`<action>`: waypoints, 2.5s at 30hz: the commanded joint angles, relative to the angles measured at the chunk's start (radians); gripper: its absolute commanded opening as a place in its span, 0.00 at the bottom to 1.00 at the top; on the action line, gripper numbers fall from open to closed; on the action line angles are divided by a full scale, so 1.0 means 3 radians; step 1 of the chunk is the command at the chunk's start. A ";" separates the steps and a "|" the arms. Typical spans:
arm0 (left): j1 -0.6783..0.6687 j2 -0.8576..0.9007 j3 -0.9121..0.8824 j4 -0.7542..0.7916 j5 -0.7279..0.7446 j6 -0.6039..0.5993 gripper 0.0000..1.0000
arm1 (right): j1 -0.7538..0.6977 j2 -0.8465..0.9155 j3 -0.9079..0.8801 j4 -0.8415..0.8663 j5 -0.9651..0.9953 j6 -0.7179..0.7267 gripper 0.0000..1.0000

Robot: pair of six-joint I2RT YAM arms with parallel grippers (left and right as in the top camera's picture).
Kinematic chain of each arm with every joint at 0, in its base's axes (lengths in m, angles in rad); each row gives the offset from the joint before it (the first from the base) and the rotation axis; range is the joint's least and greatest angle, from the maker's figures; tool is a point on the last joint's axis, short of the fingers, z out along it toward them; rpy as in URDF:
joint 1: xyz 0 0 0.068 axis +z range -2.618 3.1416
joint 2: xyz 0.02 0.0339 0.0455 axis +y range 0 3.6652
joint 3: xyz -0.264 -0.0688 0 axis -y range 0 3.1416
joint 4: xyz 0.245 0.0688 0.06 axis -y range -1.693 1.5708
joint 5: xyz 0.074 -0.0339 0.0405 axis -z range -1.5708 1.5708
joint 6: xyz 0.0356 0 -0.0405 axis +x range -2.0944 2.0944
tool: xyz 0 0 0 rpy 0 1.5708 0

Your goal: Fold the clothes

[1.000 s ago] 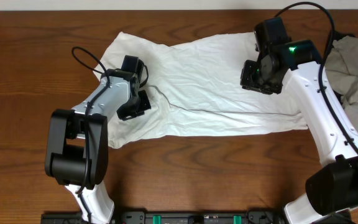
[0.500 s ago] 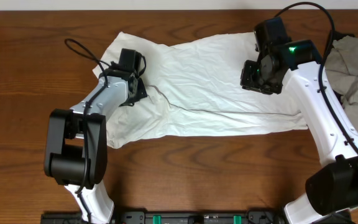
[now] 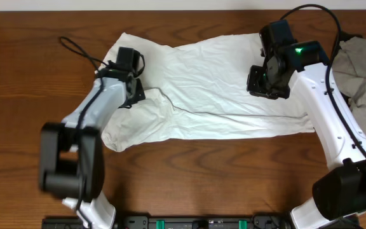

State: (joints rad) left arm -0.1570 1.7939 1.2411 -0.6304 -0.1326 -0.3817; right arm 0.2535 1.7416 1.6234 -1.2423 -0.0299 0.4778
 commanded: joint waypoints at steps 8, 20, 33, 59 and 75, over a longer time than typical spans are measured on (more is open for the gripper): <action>0.0023 -0.1166 0.0113 -0.0810 0.0661 0.0013 0.70 | -0.0027 -0.0060 0.0008 -0.0525 0.0275 0.0042 0.31; 0.0017 -0.0786 -0.0205 -0.1029 0.0813 0.0011 0.98 | -0.0276 -0.0060 -0.0198 -0.0779 0.0223 0.0197 0.99; 0.0001 -0.0655 -0.0207 -0.0921 0.0928 0.0011 0.98 | -0.0145 -0.0060 -0.1469 0.0509 -0.0865 0.0271 0.72; 0.0001 -0.0655 -0.0207 -0.0849 0.0788 0.0011 0.98 | -0.1029 -0.0755 -0.1567 -0.0149 0.0862 0.1537 0.04; 0.0001 -0.0655 -0.0207 -0.0861 0.0790 0.0010 0.98 | -0.1535 -0.0743 -0.1995 0.0631 0.0603 0.1331 0.02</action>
State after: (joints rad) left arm -0.1543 1.5936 1.1839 -0.8860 0.1230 -0.3866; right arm -0.1898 1.5185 1.0420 -1.0813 0.1734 0.9028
